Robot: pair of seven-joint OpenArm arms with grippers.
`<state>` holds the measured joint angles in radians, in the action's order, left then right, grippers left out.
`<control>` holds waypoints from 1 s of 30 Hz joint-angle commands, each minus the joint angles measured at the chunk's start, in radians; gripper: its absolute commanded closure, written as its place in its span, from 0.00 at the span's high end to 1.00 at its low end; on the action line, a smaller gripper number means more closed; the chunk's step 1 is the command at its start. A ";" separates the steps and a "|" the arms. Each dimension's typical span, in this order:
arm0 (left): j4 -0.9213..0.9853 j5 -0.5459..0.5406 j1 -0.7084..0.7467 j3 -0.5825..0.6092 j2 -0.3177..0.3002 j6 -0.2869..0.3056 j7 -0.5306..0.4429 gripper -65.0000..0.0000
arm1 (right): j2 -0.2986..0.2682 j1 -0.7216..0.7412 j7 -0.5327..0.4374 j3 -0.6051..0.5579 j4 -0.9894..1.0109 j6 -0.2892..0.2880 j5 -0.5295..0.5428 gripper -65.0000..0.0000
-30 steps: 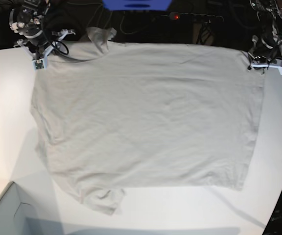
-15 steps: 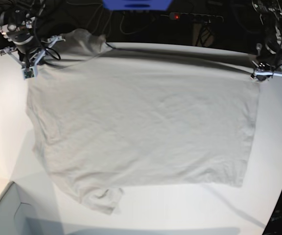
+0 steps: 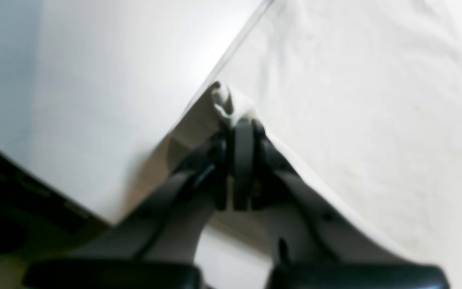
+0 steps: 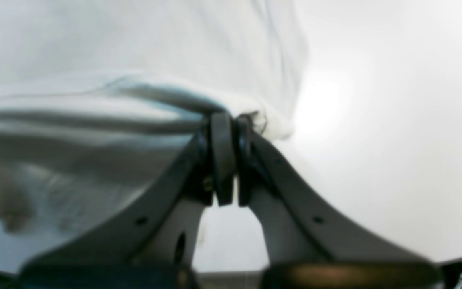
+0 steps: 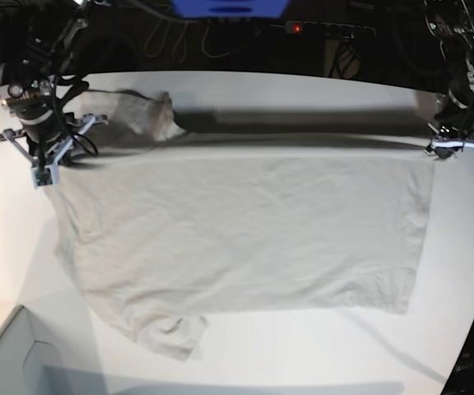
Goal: Layout the t-shirt on the table in an organized manner, then fold the t-shirt properly
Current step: 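Lift the collar edge with both grippers and fold it toward the hem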
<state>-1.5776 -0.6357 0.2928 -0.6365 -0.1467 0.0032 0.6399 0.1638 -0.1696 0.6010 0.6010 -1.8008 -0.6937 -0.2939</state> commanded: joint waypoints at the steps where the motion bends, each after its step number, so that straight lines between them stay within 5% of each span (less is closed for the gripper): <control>1: -0.008 -0.005 -0.024 -0.009 -0.017 0.001 -0.021 0.00 | -0.007 0.026 -0.014 0.001 0.002 -0.004 -0.001 0.00; 16: 0.102 0.006 -0.229 -0.003 -0.020 0.001 -0.021 0.00 | -0.116 0.319 -0.017 0.000 0.306 -0.004 -0.003 0.00; 30: 0.243 0.006 -0.349 0.001 -0.021 0.001 -0.022 0.00 | -0.139 0.354 -0.020 -0.080 0.385 -0.004 -0.003 0.00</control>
<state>-1.3170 -0.6224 -0.0349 -0.6334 -0.1524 -0.0010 0.6392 0.0391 0.1631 0.6006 0.5220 -1.3968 -0.6945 -0.3065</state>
